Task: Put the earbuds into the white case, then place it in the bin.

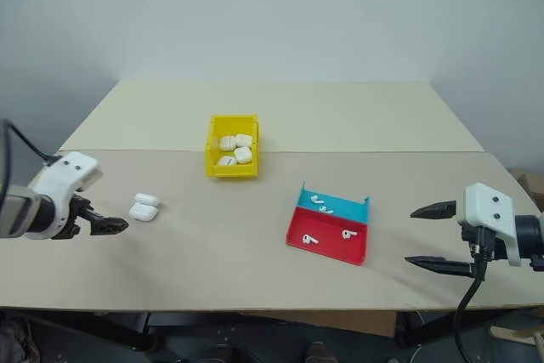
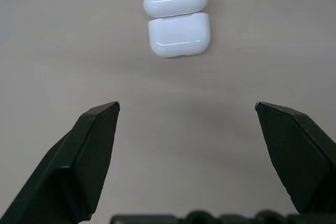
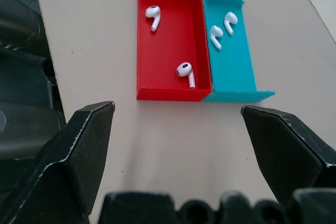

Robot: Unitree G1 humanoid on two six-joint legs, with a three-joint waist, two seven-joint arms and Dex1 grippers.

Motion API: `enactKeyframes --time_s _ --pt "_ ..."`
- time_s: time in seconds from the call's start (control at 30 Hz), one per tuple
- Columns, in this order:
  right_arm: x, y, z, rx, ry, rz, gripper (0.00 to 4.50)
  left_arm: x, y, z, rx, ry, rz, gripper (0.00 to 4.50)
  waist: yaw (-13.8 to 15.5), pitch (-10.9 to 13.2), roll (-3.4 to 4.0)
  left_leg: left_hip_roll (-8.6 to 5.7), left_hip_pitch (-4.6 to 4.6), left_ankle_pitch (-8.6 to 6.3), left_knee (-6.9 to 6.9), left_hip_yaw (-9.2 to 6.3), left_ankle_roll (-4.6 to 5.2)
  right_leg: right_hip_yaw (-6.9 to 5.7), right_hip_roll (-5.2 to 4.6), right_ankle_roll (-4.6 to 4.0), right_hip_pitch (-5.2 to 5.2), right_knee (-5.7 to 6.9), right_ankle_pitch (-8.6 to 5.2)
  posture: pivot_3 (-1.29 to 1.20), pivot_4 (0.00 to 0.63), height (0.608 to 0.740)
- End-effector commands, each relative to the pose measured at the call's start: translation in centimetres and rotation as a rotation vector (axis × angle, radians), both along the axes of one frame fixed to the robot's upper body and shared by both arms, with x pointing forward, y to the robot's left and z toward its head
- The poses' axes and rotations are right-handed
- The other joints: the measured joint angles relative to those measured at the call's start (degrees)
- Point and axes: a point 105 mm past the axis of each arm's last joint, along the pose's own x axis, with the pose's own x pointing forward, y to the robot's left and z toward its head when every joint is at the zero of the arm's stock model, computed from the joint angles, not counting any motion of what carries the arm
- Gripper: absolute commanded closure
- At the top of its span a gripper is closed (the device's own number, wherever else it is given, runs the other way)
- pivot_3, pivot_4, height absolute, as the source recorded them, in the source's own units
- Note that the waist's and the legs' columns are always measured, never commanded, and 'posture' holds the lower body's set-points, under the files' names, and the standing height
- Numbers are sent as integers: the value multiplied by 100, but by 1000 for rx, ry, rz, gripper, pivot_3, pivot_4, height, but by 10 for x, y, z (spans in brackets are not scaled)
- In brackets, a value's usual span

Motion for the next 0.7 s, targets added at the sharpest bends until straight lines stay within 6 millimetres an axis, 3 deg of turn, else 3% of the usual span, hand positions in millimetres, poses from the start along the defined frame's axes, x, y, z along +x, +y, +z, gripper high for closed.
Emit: enactKeyframes --time_s 0.03,0.5,0.7 --pt "-4 0 7 -6 -21 -13 41 14 5 2 12 23 44 0 14 1 -2 -1 -6 0 0 -2 0 -1 0 1 -3 1 0 0 150 740" --pt "-11 -3 1 -9 12 -65 41 71 2 -19 -32 139 42 0 34 1 -4 -7 -21 1 2 -9 0 -7 -1 3 -12 1 0 0 150 740" --pt "-14 -5 -2 -10 21 -92 41 79 4 -25 -45 180 22 0 37 2 -4 -7 -27 1 3 -11 0 -8 -1 6 -16 2 -1 0 150 740"
